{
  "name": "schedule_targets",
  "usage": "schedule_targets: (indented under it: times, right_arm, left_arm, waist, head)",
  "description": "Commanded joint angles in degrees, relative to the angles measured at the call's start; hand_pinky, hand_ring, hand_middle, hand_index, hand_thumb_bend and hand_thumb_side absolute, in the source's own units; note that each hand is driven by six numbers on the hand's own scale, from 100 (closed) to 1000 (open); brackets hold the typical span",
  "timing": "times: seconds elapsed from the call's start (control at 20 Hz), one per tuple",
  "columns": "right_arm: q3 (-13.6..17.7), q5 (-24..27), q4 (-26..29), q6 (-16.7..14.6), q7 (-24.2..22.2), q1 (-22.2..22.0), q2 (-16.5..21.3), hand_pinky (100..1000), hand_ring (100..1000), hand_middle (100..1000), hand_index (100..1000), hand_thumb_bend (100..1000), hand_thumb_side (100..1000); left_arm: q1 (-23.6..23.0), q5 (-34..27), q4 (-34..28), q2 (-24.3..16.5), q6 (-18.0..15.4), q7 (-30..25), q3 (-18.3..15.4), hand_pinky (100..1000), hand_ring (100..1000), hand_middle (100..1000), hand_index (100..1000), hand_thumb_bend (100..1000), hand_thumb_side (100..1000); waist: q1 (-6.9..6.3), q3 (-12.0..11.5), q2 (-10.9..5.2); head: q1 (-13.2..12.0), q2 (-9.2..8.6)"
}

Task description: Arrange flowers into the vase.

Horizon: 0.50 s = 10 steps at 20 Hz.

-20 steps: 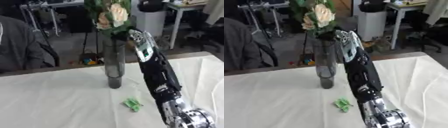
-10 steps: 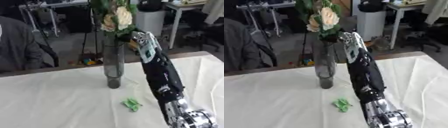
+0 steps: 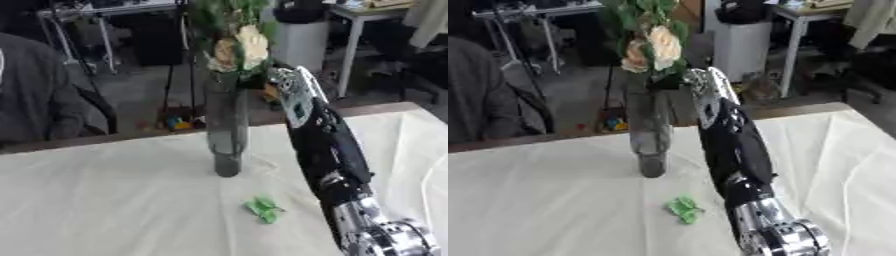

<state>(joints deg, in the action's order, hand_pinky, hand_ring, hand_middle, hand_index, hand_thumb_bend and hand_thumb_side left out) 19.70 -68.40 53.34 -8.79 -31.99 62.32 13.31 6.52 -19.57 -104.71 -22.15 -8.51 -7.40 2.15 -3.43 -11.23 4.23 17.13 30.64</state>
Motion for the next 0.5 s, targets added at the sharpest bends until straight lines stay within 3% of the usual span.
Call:
schedule_targets:
  times: [0.05, 0.5]
  right_arm:
    - [0.1, -1.9, 0.4, 0.3, 0.2, 1.0, 2.3, 1000, 1000, 1000, 916, 393, 929]
    - [0.4, -0.3, 0.7, 0.6, 0.8, 0.9, 3.7, 1000, 1000, 1000, 907, 373, 951]
  left_arm:
    - [0.3, 0.3, -0.5, -1.4, -0.2, -0.1, -0.7, 762, 707, 623, 766, 605, 949]
    - [0.2, 0.4, -0.4, -1.4, -0.1, 0.0, -0.9, 763, 706, 624, 766, 605, 950]
  waist:
    - [0.15, 0.2, -0.76]
    - [0.65, 0.6, -0.9]
  head:
    - [-0.3, -0.32]
    - [-0.7, -0.33]
